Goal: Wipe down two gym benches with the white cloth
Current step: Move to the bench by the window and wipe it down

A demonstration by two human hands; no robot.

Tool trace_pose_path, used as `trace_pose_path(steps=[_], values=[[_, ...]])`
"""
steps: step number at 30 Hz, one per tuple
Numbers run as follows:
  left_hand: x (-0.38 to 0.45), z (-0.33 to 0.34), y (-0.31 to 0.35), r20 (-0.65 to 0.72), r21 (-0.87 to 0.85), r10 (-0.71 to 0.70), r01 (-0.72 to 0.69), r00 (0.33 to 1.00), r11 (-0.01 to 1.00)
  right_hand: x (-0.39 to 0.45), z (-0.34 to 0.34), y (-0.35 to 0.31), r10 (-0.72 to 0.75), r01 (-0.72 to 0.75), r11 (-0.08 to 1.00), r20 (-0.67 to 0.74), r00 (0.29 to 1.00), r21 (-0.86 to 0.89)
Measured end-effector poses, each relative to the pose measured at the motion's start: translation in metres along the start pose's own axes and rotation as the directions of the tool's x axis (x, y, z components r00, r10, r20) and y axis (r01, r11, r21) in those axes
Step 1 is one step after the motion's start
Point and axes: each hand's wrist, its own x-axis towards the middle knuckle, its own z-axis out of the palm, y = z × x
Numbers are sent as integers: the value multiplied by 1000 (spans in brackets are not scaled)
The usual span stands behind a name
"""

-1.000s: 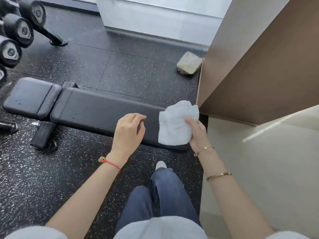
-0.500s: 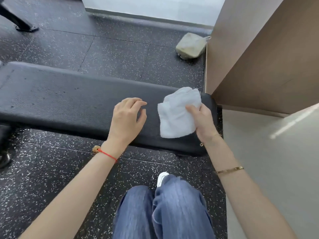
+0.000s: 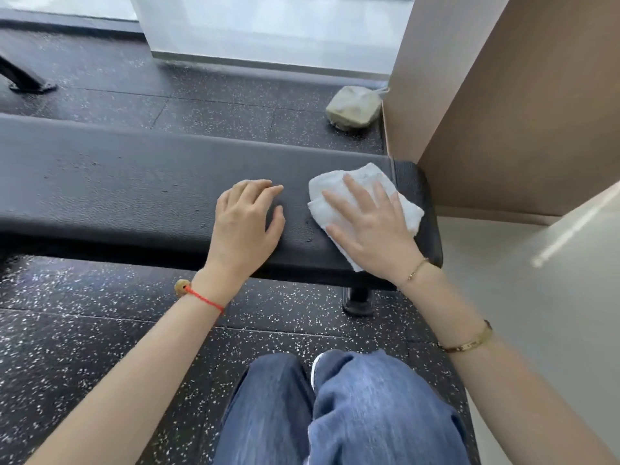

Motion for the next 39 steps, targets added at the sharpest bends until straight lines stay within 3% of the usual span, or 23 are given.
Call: trace_pose_path(steps=[9,15,22,30,36,39], values=[[2,6,-10,-2,32,-2,2,1000,999,59,-2,16,245,-248,969,98,965,21],[1,10,-15,-14,48,12,-11,1000,999,-20,13,5,116,-114,992,-40,992,59],[0,10,-17,-11,39,13,-12,1000,999,51,-4,54,373,-376,926,74,925,37],[-1,12,-19,-20,44,19,-18,1000,999,-45,14,4,53,-50,998,-93,994,32],[-1,10,-16,-36,23,18,-17,999,1000,41,0,58,275,-276,960,24,961,53],[-1,10,-16,-29,23,15,-14,999,1000,63,0,53,285,-286,957,44,958,44]])
